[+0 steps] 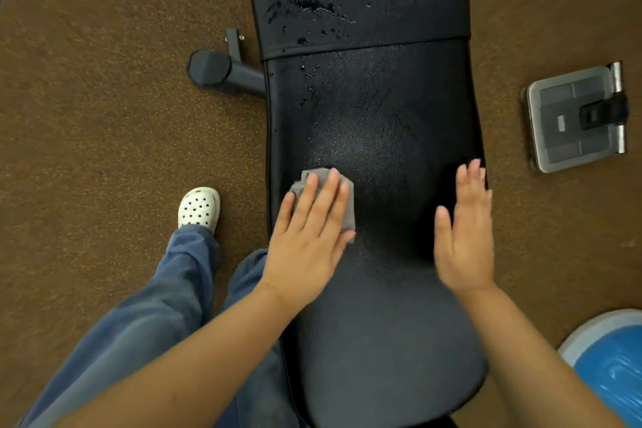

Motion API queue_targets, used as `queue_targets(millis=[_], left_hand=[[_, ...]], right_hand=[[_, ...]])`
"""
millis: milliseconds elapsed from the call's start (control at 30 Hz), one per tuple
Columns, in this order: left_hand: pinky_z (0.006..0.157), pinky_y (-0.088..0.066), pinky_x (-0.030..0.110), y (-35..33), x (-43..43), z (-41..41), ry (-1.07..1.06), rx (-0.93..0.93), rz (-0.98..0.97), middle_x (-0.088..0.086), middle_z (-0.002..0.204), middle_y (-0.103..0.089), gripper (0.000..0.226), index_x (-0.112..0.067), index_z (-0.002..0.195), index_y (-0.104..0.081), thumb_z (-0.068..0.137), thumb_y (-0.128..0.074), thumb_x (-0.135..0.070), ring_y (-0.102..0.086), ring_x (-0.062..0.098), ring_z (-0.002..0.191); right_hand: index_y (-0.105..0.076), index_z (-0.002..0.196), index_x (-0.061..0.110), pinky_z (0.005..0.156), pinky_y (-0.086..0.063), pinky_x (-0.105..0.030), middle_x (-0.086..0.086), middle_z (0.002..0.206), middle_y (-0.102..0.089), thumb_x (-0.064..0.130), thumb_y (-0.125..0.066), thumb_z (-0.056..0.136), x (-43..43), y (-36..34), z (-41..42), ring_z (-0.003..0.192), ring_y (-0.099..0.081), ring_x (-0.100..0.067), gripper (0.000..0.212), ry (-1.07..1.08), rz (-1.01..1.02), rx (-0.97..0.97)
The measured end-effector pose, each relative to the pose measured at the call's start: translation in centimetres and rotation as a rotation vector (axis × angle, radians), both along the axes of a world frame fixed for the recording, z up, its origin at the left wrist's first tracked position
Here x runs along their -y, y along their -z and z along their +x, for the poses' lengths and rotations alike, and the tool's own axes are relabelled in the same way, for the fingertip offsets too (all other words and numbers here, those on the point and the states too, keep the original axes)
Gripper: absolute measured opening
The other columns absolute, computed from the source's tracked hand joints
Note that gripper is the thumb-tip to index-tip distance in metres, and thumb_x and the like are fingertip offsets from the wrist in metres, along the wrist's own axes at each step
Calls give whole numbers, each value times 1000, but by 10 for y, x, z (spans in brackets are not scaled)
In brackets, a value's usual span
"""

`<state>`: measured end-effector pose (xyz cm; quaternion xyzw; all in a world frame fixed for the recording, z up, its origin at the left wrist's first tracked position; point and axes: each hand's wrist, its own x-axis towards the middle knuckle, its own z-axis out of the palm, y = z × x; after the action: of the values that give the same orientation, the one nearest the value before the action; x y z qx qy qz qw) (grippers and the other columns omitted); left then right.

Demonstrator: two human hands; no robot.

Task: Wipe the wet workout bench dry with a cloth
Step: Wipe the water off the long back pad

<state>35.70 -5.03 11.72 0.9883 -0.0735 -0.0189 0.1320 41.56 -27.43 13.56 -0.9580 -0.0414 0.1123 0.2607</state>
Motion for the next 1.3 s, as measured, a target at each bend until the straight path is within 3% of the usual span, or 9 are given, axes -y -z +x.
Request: queue_targets(millis=[200,333,467,733,900,967,1133,1233,1300], left_hand=[[118,-4,43,-18,-22,92,-123,2,-60,16,158,-19,61,-9,151,-22,98,-37,-37,-8,35,146],[119,-5,44,-25,-6,162,0,-2,-14,9,159,-18,59,-12,152,-20,101,-29,-39,-10,32,147],[119,-8,45,-27,44,186,164,-12,1,7,160,-17,59,-12,153,-18,100,-24,-38,-10,29,148],[119,-7,44,-14,113,109,293,-49,4,8,160,-16,61,-10,152,-19,98,-32,-35,-11,29,147],[119,-10,41,-8,76,41,378,-62,90,3,160,-15,64,-14,153,-16,97,-37,-36,-12,25,147],[118,-11,40,-7,47,15,380,-79,97,2,161,-11,68,-14,154,-14,95,-41,-35,-9,24,148],[118,-11,40,-11,-20,-5,145,-72,55,1,159,-8,67,-14,152,-12,94,-40,-31,-5,22,148],[119,-11,43,-13,-40,30,21,-64,0,9,158,-10,61,-10,151,-13,97,-33,-30,-7,30,147],[119,-12,46,-14,-50,69,1,-26,-13,17,157,-16,59,-3,150,-16,100,-31,-29,-9,37,145]], right_hand=[[-11,151,11,120,-8,-28,-1,157,-8,29,-29,101,10,1,73,148,-7,-19,56,-146,48,63],[-19,150,8,116,-13,-17,4,154,-20,23,-30,102,6,3,95,144,-19,-9,51,-72,169,93],[-25,148,7,117,-23,-28,-6,152,-35,22,-28,102,9,5,97,141,-31,-10,49,52,350,115],[-44,138,4,109,-33,-20,-2,138,-47,27,-29,100,25,13,76,130,-44,-4,48,194,377,108],[-44,139,6,110,-30,-18,0,138,-46,26,-29,100,24,15,73,129,-43,-7,47,179,320,103],[-44,139,6,109,-33,-23,-1,134,-49,26,-29,99,22,15,73,124,-49,-13,47,186,315,102],[-40,142,13,99,-40,-48,-15,119,-61,32,-28,99,23,16,71,110,-56,-45,49,167,292,98],[-38,143,11,103,-39,-45,-19,133,-55,33,-27,99,23,17,71,117,-55,-41,51,139,268,88],[-38,143,8,107,-35,-36,-11,140,-48,31,-28,98,23,16,73,126,-50,-32,52,126,246,95]])
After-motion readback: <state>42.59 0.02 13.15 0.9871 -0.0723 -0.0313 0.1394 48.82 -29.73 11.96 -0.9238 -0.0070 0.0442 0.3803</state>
